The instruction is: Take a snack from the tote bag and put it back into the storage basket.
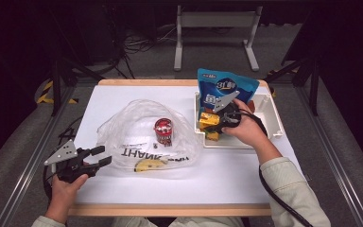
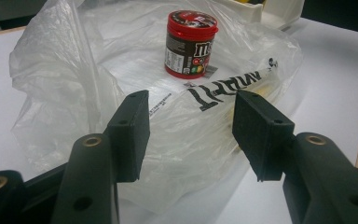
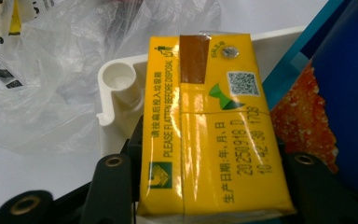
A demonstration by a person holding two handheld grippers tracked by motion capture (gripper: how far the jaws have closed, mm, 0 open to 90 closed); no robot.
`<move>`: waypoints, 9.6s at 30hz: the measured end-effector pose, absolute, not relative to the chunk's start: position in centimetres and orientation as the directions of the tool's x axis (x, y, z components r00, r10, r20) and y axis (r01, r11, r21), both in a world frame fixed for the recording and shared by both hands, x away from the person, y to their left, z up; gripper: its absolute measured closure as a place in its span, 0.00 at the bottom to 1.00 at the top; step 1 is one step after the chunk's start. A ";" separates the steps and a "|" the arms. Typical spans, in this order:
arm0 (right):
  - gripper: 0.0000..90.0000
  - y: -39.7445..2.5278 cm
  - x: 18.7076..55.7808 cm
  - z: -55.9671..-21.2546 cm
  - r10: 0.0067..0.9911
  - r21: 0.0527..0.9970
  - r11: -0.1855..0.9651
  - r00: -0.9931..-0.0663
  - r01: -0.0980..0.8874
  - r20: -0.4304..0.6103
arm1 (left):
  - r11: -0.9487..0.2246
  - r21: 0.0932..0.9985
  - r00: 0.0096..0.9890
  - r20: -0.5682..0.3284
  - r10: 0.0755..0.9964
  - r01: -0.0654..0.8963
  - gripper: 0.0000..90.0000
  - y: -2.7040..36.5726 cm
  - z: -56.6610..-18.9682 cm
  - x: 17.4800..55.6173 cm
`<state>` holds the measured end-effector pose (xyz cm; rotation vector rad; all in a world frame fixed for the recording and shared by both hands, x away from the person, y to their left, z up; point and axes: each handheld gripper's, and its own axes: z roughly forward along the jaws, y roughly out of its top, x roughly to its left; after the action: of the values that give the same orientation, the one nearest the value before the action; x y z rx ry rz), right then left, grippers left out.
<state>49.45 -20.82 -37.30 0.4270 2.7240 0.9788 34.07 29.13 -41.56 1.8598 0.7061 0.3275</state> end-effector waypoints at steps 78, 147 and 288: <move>1.00 -23.4 43.2 -38.4 0.493 0.696 0.641 -0.868 0.322 -0.052 | -0.266 0.913 0.797 -0.097 0.596 0.310 0.52 28.9 -41.6 34.3; 0.50 -21.7 41.1 -35.1 0.525 0.797 0.511 -0.851 0.321 0.006 | -0.266 0.915 0.805 -0.097 0.585 0.304 0.52 28.5 -41.5 34.7; 0.28 -4.4 49.0 -41.0 0.413 0.654 0.704 -0.909 0.277 -0.059 | -0.252 0.919 0.800 -0.102 0.591 0.304 0.52 29.0 -41.4 34.5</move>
<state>49.04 -4.43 -40.98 0.5557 2.7111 0.9911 34.49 29.03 -41.43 1.8541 0.6818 0.3167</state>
